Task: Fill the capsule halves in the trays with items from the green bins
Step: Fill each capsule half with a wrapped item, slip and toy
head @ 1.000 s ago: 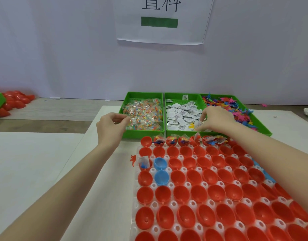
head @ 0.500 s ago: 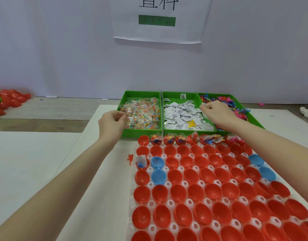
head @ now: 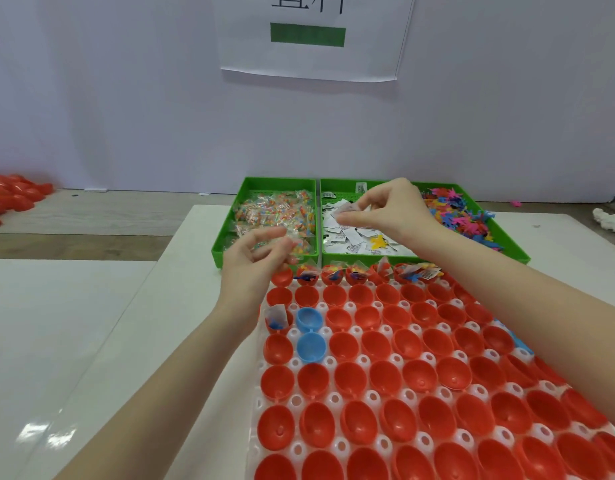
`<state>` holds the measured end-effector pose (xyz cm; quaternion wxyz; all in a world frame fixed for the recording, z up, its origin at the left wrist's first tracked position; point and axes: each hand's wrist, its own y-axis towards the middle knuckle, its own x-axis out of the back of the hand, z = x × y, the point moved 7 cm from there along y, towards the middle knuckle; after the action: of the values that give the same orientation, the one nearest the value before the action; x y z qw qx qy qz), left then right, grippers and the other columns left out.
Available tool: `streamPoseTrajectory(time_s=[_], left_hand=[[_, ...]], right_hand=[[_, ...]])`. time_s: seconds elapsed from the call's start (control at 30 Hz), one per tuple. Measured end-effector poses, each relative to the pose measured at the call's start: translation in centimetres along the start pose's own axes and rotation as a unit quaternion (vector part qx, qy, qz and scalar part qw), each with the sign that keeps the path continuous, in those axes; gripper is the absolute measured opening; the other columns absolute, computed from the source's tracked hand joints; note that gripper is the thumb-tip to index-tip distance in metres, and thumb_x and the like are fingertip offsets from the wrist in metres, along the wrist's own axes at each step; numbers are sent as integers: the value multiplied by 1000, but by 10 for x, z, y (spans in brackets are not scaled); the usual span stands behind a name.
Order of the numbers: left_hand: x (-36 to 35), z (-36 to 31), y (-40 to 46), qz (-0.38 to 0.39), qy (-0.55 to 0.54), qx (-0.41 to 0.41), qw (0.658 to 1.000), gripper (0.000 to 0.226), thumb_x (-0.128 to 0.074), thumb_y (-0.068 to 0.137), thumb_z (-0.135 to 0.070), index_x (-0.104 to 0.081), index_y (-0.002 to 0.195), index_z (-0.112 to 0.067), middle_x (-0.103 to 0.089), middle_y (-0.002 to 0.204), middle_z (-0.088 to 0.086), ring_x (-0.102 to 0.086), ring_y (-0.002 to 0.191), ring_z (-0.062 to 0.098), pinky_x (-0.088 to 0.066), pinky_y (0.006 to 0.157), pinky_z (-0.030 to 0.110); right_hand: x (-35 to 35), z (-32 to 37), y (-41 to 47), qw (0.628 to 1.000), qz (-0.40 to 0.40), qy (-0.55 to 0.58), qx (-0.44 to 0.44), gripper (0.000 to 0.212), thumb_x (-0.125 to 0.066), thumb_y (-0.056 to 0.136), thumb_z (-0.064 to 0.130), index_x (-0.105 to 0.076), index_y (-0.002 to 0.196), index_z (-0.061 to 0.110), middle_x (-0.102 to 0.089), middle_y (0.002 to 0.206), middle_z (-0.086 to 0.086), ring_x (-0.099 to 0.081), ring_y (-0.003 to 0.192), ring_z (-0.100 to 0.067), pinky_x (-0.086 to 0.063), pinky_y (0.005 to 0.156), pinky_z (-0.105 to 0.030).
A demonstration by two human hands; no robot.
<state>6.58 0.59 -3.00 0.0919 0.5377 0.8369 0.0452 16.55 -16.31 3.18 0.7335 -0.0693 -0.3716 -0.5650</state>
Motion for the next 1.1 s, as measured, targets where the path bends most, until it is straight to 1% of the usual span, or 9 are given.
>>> streamPoseTrajectory(time_s=[0.07, 0.17, 0.2, 0.3, 0.43, 0.53, 0.83, 0.97, 1.1], left_hand=[[1, -2, -6, -24, -26, 8, 999, 11, -62, 86, -14, -59, 91, -24, -67, 55, -6, -62, 52, 2, -49, 51, 12], [4, -7, -13, -45, -53, 4, 998, 14, -61, 86, -16, -52, 94, -24, -69, 58, -7, -64, 53, 3, -50, 53, 12], [5, -10, -16, -43, -57, 1, 997, 15, -62, 86, -16, -52, 94, -23, -69, 61, -8, -65, 54, 5, -51, 54, 13], [2, -20, -25, -17, -38, -11, 999, 13, -62, 85, -13, -55, 92, -21, -71, 66, -9, -68, 59, 8, -52, 58, 14], [-4, -34, -35, 41, -28, -19, 999, 13, -60, 85, -10, -62, 93, -20, -72, 68, -7, -69, 62, 8, -51, 57, 13], [-9, -44, -44, 96, -37, -15, 995, 17, -56, 88, -8, -65, 92, -21, -72, 71, -4, -69, 66, 8, -51, 60, 13], [-7, -52, -62, 88, -23, -36, 995, 18, -61, 80, -16, -61, 96, -25, -73, 74, -8, -70, 67, 6, -50, 58, 10], [2, -50, -61, 49, -23, -48, 997, 24, -60, 85, -6, -54, 98, -25, -73, 73, -4, -70, 66, 8, -51, 57, 13], [0, -45, -62, 56, -22, -39, 997, 21, -58, 87, -3, -55, 90, -23, -72, 71, -4, -70, 64, 11, -51, 55, 15]], right_hand=[[3, -3, 2, 1000, -24, -3, -12, 28, -77, 72, 31, -72, 72, 3, -47, 43, 13, -44, 40, 7, -36, 54, -20], [4, -8, 2, 997, -28, 42, -61, 27, -73, 78, 27, -73, 87, 1, -70, 80, 0, -62, 83, -3, -47, 83, -31], [2, -8, 0, 994, -14, 74, -79, 26, -71, 80, 26, -72, 91, 2, -71, 84, -1, -61, 82, -3, -46, 81, -29], [-10, 11, -16, 978, 105, 163, -82, 16, -64, 85, 22, -70, 86, 8, -43, 40, 13, -34, 37, -1, -32, 53, -18], [-17, 48, -43, 958, 219, 183, -13, 18, -68, 71, 30, -72, 75, 13, -39, 41, 11, -27, 39, -3, -27, 43, -12], [-14, 65, -51, 970, 204, 124, 36, 6, -73, 74, 18, -72, 71, 13, -47, 38, 13, -39, 38, 1, -28, 43, -6], [-13, 79, -64, 985, 128, 100, 64, 13, -77, 72, 24, -69, 79, 16, -28, 38, 11, -24, 40, -3, -25, 46, -13], [-13, 75, -62, 987, 87, 136, -25, 18, -47, 94, 20, -65, 94, 15, -44, 42, 12, -42, 38, 2, -33, 44, -6], [-20, 71, -64, 958, 108, 244, -105, 39, -29, 84, -7, -57, 103, 12, -40, 39, 7, -31, 26, -4, -24, 33, -12]])
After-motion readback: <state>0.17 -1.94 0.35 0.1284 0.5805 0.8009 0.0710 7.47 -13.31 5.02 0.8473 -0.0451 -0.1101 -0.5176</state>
